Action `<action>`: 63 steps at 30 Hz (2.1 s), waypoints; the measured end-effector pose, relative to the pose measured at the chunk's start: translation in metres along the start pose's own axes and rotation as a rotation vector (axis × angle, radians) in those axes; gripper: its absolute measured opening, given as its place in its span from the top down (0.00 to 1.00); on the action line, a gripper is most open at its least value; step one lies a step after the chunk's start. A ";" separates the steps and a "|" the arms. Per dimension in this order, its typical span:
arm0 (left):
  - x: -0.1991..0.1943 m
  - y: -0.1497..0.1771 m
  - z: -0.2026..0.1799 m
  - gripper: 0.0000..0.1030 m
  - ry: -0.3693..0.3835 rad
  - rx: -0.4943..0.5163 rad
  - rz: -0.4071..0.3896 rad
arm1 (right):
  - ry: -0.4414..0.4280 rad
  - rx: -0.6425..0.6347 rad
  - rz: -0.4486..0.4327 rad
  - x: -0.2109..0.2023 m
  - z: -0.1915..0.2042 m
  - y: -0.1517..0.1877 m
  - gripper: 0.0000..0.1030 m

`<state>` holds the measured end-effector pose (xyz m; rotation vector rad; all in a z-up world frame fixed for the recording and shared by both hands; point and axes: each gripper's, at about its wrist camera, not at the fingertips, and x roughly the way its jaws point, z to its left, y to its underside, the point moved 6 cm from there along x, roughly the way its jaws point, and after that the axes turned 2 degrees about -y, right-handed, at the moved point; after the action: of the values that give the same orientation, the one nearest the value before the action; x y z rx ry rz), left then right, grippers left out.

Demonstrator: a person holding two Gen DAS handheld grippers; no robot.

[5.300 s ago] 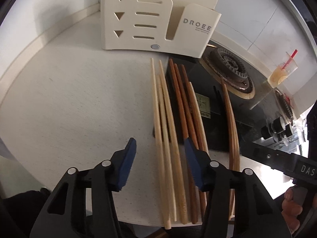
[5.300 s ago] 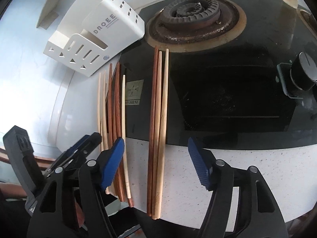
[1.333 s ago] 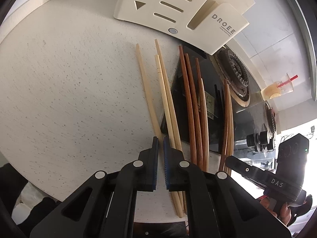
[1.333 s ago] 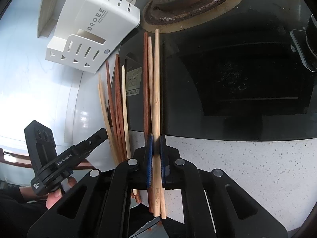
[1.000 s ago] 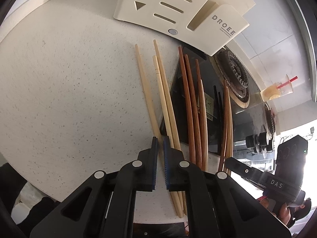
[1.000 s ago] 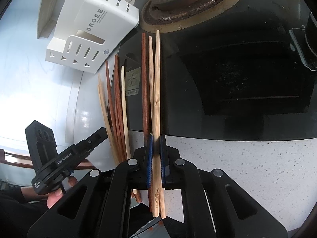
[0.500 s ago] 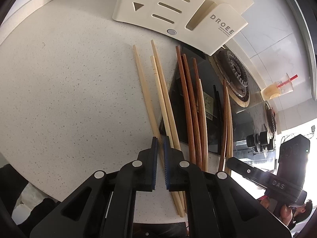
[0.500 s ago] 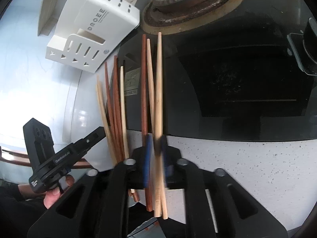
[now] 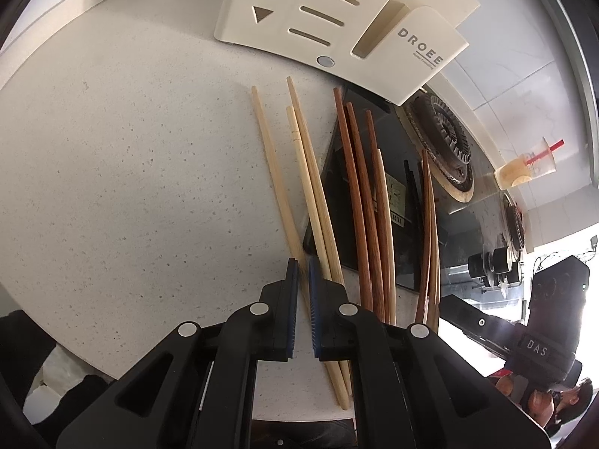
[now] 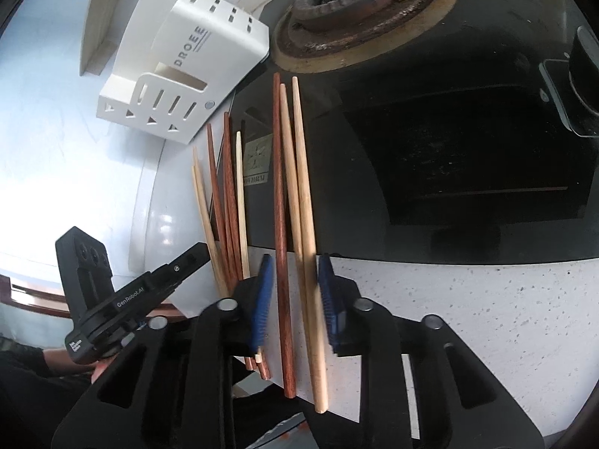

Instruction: Organize utensils

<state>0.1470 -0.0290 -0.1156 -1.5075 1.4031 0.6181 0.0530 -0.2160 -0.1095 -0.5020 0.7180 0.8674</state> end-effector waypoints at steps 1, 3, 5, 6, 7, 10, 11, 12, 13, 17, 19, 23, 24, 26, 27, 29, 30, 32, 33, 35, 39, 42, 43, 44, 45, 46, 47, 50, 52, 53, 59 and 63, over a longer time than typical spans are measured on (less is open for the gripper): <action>0.000 0.000 0.000 0.95 -0.002 0.002 -0.001 | -0.004 0.003 -0.001 -0.001 -0.002 0.000 0.78; 0.000 0.000 -0.001 0.95 -0.006 0.006 -0.001 | -0.005 0.006 -0.002 -0.003 -0.003 0.000 0.78; 0.001 0.000 -0.001 0.95 -0.010 0.007 -0.002 | -0.004 0.005 -0.002 -0.002 -0.003 0.000 0.78; 0.001 0.000 -0.001 0.95 -0.010 0.007 -0.002 | -0.004 0.008 0.001 -0.002 -0.003 0.000 0.78; 0.001 0.001 -0.002 0.95 -0.010 0.007 -0.001 | 0.000 0.008 0.002 -0.001 -0.003 0.000 0.78; 0.002 0.001 -0.002 0.95 -0.009 0.006 0.000 | -0.001 0.010 0.006 0.002 -0.005 0.000 0.85; 0.002 0.001 -0.002 0.95 -0.008 0.004 0.000 | -0.002 0.012 0.008 0.001 -0.007 0.000 0.87; 0.002 0.001 -0.002 0.95 -0.006 0.002 0.001 | -0.004 0.017 0.010 0.002 -0.008 0.000 0.88; 0.002 0.001 -0.002 0.95 -0.005 0.000 0.002 | -0.010 0.019 0.010 0.002 -0.008 0.000 0.88; 0.003 0.001 0.000 0.95 0.004 -0.007 0.004 | -0.012 0.011 0.008 0.000 -0.008 0.000 0.91; 0.002 0.001 0.001 0.95 0.007 -0.009 0.004 | -0.016 0.013 0.009 0.001 -0.007 0.000 0.91; 0.001 0.001 0.003 0.96 0.017 -0.017 0.006 | -0.023 0.016 0.014 0.002 -0.007 0.000 0.91; 0.001 0.001 0.004 0.96 0.022 -0.021 0.007 | -0.025 0.017 0.015 0.002 -0.007 0.000 0.91; 0.000 0.001 0.006 0.96 0.034 -0.033 0.011 | -0.027 0.017 0.013 0.002 -0.007 0.000 0.91; 0.000 0.001 0.007 0.96 0.039 -0.037 0.012 | -0.029 0.018 0.013 0.001 -0.007 0.000 0.91; 0.000 0.001 0.008 0.96 0.045 -0.043 0.011 | -0.030 0.016 0.012 0.001 -0.007 0.000 0.91; -0.001 0.001 0.008 0.96 0.048 -0.046 0.011 | -0.030 0.017 0.011 0.000 -0.007 0.000 0.91; -0.001 0.000 0.010 0.96 0.058 -0.056 0.015 | -0.031 0.015 0.009 0.000 -0.007 0.000 0.91; -0.001 0.000 0.011 0.97 0.063 -0.062 0.015 | -0.031 0.013 0.008 -0.001 -0.007 0.000 0.91; -0.001 -0.001 0.012 0.98 0.067 -0.068 0.015 | -0.032 0.010 0.009 -0.001 -0.006 0.000 0.91; -0.002 -0.002 0.013 0.98 0.073 -0.078 0.014 | -0.031 0.006 0.006 -0.001 -0.005 0.000 0.91; -0.003 -0.003 0.013 0.99 0.075 -0.089 0.015 | -0.029 0.005 0.005 -0.002 -0.006 0.000 0.91; -0.003 -0.003 0.013 0.99 0.074 -0.091 0.016 | -0.028 0.005 0.004 -0.002 -0.006 0.000 0.91; -0.003 -0.003 0.013 0.99 0.076 -0.093 0.019 | -0.028 0.006 0.003 -0.002 -0.007 0.000 0.91; -0.003 -0.004 0.012 0.99 0.076 -0.093 0.019 | -0.027 0.006 0.001 -0.002 -0.007 0.000 0.91; -0.003 -0.004 0.012 0.99 0.075 -0.091 0.019 | -0.028 0.006 0.001 -0.003 -0.008 0.000 0.91; -0.003 -0.004 0.011 0.99 0.072 -0.089 0.019 | -0.028 0.007 0.003 -0.002 -0.008 0.000 0.93; -0.003 -0.004 0.011 0.99 0.075 -0.094 0.018 | -0.031 0.007 0.004 -0.002 -0.008 0.000 0.94; -0.002 -0.003 0.011 0.99 0.076 -0.097 0.020 | -0.034 0.007 0.009 -0.001 -0.007 0.000 0.94; -0.001 -0.003 0.012 0.99 0.074 -0.098 0.023 | -0.036 0.007 0.012 -0.001 -0.007 0.000 0.95; -0.002 -0.003 0.011 0.99 0.071 -0.092 0.018 | -0.040 0.011 0.019 0.001 -0.008 0.000 0.95; -0.002 -0.003 0.011 0.99 0.073 -0.092 0.019 | -0.055 0.019 0.047 0.005 -0.007 0.002 0.95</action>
<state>0.1517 -0.0191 -0.1179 -1.6050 1.4628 0.6524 0.0510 -0.2167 -0.1177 -0.4437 0.6892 0.9145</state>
